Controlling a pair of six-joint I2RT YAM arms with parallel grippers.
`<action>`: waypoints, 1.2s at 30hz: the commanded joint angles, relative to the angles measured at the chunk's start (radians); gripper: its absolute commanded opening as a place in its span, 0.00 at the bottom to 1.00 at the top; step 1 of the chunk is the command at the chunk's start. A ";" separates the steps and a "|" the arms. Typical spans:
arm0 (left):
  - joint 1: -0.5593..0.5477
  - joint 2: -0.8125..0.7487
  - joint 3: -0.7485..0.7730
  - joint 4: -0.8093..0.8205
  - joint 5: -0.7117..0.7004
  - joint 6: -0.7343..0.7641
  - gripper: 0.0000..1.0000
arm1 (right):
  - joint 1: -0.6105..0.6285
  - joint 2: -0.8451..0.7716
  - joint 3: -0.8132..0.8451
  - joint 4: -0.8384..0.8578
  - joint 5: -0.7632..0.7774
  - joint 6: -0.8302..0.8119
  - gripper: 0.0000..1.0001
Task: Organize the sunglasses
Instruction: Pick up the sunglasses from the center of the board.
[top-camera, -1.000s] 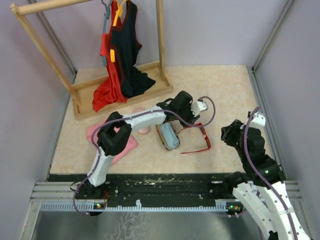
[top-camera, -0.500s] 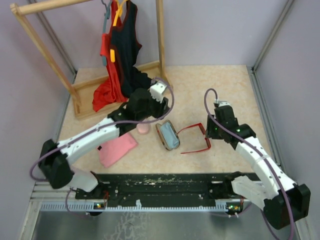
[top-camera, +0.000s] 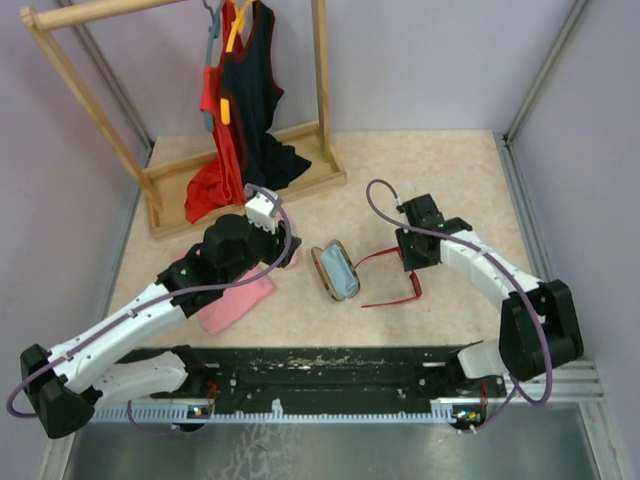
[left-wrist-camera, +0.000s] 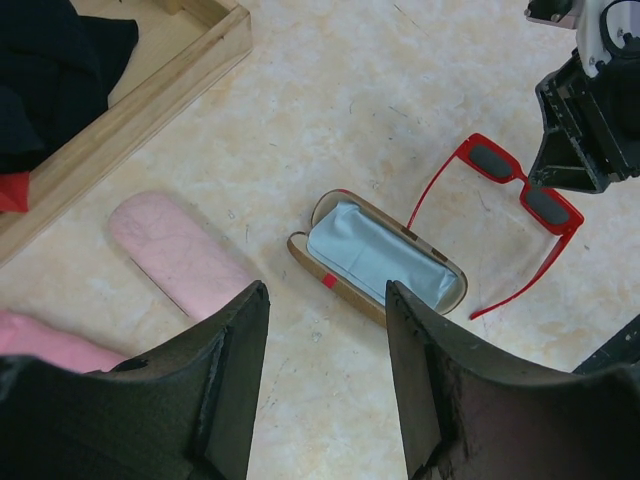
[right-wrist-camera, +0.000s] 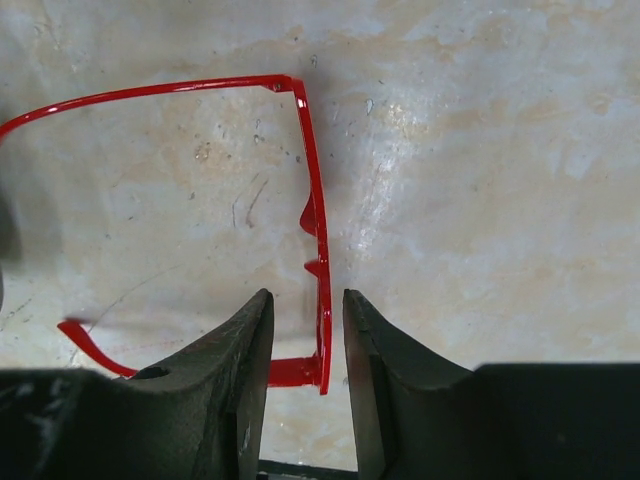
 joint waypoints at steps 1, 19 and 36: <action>-0.003 -0.014 0.011 -0.017 -0.015 -0.014 0.57 | -0.007 0.050 0.066 0.046 0.005 -0.081 0.35; -0.003 -0.019 -0.002 -0.006 0.003 -0.022 0.57 | -0.006 0.146 0.074 0.052 0.041 -0.100 0.26; -0.003 -0.009 -0.001 -0.006 0.013 -0.021 0.57 | -0.006 0.166 0.055 0.052 0.020 -0.097 0.20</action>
